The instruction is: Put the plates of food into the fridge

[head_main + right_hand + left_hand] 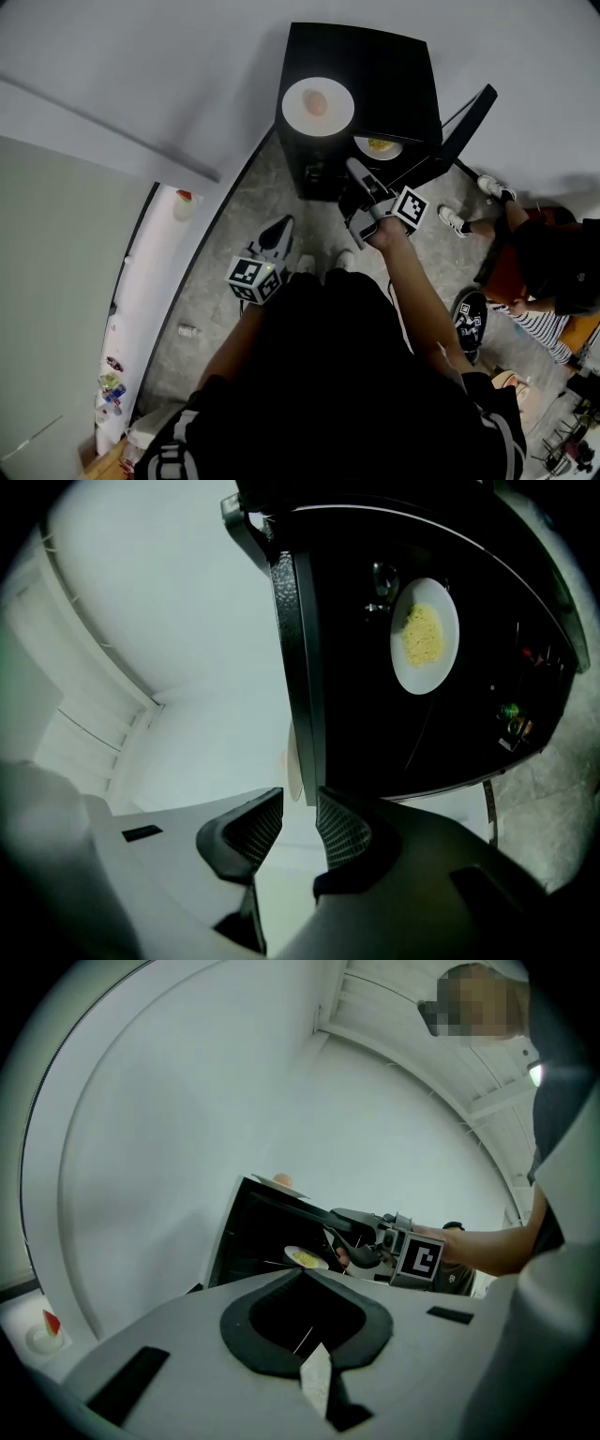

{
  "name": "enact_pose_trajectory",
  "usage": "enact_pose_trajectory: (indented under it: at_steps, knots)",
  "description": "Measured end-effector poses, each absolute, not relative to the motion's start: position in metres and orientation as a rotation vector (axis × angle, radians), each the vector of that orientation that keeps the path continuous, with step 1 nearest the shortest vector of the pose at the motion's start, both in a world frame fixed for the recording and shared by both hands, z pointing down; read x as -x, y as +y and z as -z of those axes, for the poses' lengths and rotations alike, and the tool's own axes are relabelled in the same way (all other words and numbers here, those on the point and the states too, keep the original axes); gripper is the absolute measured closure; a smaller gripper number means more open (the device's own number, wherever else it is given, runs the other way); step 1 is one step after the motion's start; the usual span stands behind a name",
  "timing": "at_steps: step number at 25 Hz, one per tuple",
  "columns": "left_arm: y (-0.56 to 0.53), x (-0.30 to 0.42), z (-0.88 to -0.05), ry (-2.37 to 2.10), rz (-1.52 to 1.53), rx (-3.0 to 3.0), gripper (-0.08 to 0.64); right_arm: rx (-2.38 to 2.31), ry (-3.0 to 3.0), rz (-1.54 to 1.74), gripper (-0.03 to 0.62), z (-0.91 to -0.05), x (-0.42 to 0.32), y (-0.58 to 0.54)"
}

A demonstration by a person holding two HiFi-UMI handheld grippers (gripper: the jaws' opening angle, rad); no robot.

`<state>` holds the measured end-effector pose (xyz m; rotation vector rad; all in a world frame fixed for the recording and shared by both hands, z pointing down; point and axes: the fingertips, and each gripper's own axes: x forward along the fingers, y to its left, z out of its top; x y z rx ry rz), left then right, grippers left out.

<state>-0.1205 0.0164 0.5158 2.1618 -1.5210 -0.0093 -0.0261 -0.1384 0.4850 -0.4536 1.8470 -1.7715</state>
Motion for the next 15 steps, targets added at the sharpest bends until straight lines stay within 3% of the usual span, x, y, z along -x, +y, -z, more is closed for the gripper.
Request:
enact_pose_trajectory:
  at_steps: [15]
  knots:
    - [0.017,0.13,-0.512,-1.568,0.02,-2.146,0.538,0.363,1.889,1.77,0.486,-0.456,0.061,-0.161]
